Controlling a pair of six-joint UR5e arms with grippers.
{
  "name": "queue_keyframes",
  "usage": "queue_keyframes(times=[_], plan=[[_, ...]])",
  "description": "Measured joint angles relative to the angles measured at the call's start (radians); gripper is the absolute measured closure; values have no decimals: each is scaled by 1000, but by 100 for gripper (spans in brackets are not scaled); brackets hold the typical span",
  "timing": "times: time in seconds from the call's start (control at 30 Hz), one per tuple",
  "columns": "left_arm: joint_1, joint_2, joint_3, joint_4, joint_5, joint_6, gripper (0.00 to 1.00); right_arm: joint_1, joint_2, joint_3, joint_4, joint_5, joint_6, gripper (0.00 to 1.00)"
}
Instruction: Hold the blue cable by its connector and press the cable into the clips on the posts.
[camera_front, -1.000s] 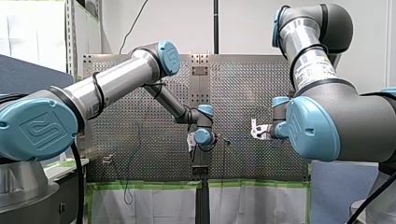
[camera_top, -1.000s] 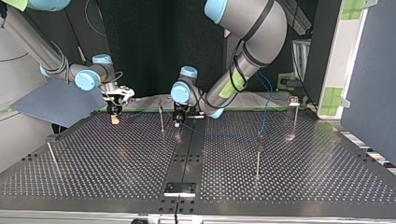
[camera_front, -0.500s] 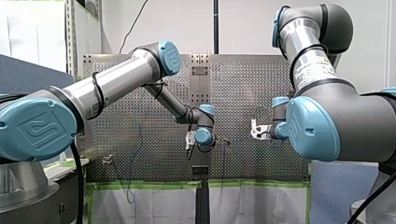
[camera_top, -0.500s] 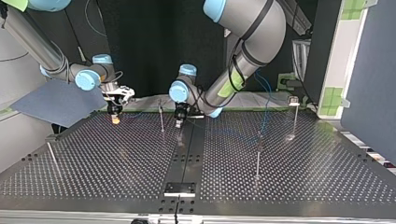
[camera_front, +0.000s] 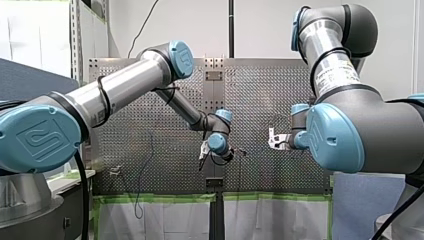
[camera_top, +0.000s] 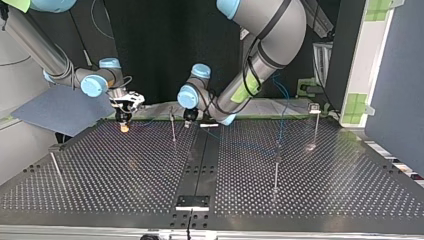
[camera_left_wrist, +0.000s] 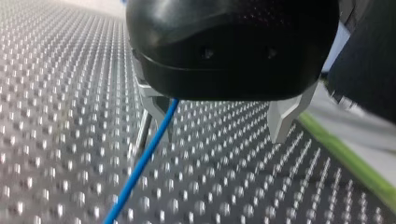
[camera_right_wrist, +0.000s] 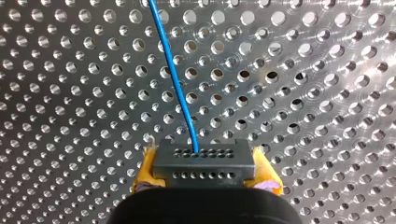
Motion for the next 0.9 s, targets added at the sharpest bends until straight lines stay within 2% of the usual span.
queue_keyframes(times=[0.23, 0.53, 0.9], plan=[[-25, 58, -60, -50, -13, -4, 0, -1, 1, 0, 4, 0, 0, 100], [-46, 105, -140, 9, -10, -21, 0, 0, 2, 0, 6, -2, 0, 100], [-79, 107, -150, 31, 1, -36, 0, 0, 2, 0, 12, -3, 0, 100]])
